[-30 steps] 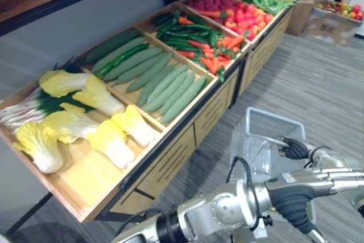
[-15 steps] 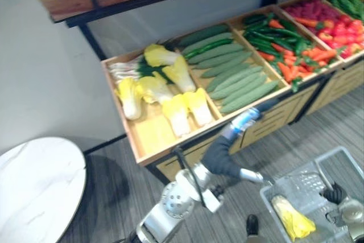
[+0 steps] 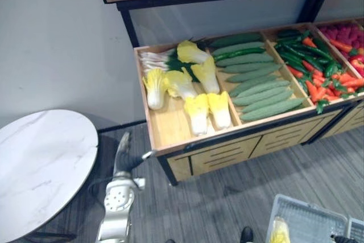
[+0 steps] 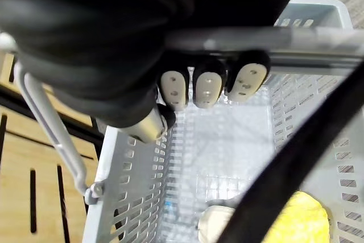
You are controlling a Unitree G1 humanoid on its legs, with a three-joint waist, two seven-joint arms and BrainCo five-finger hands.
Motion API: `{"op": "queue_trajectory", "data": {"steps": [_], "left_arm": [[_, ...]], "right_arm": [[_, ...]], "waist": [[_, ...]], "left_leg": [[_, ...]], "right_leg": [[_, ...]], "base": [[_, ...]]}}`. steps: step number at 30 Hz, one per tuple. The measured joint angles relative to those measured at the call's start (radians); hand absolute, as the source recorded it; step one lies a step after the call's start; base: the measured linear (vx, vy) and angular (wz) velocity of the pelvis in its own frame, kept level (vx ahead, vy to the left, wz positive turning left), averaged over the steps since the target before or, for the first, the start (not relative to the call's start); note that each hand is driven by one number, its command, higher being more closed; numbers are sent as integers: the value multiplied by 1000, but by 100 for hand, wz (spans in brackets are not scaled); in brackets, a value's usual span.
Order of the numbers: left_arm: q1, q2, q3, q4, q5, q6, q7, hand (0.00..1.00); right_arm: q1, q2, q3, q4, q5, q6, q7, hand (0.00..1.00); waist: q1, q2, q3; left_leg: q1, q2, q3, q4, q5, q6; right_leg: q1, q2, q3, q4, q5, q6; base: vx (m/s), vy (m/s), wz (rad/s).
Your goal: Pick vegetable in the basket
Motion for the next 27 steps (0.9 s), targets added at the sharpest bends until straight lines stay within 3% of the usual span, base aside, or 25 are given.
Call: {"op": "queue_trajectory", "data": {"steps": [2,5,10,14,16,18,23,25,26,27], "left_arm": [[3,6,71,172,-16,30,-1,0],[10,5,143,343,-12,55,0,0],[10,4,292,689,32,62,11,0],[13,-10,343,834,57,62,15,0],[20,-26,343,858,66,61,16,0],[30,-41,333,866,142,60,31,0],[58,-43,176,865,322,56,48,0],[62,-40,128,863,339,47,46,0],[58,-40,94,862,339,37,46,0],[55,-40,73,861,340,35,45,0]], "right_arm": [[-3,6,-70,0,106,19,4,100],[-3,23,-128,0,176,20,1,100],[-10,61,-222,24,209,20,-9,100],[-28,94,-244,47,215,20,-15,100],[-40,108,-245,66,215,20,-25,100],[-43,129,-236,70,214,20,-32,100],[-42,138,-168,69,214,14,-48,100],[-42,136,-125,69,214,3,-50,100],[-43,127,-96,66,214,-8,-51,100],[-43,121,-86,65,214,-13,-52,100]], "waist": [[0,-11,-13],[-2,-15,-38],[-3,-10,-61],[-12,-8,-63],[-20,-8,-63],[-24,-8,-63],[-25,-1,-56],[-25,-5,-45],[-25,7,-36],[-24,16,-32]], "left_leg": [[-1,-1,0,0,-3,-1],[-1,-3,0,0,-10,-2],[2,-8,0,0,-20,-5],[3,-9,0,1,-22,-3],[4,-10,0,1,-25,-3],[9,-10,1,1,-29,-4],[52,-12,55,1,-57,-19],[31,11,75,110,-118,-11],[-7,49,71,238,-187,-8],[-20,64,60,289,-217,-8]], "right_leg": [[1,0,-3,-11,-3,-4],[4,0,-3,-21,-3,-4],[18,0,-9,-45,-2,-4],[20,0,-8,-50,0,0],[20,0,-7,-50,0,0],[21,1,1,-50,0,0],[21,4,58,-47,-2,-4],[21,4,88,-34,-6,-9],[17,7,103,-11,-17,-6],[17,12,112,-2,-22,-6]], "base": [[0,0,0],[24,-6,-1],[53,-20,1],[19,-14,-1],[14,-16,0],[9,-22,-9],[5,-21,-31],[23,-28,-44],[18,-34,-37],[-6,-34,-43]]}}
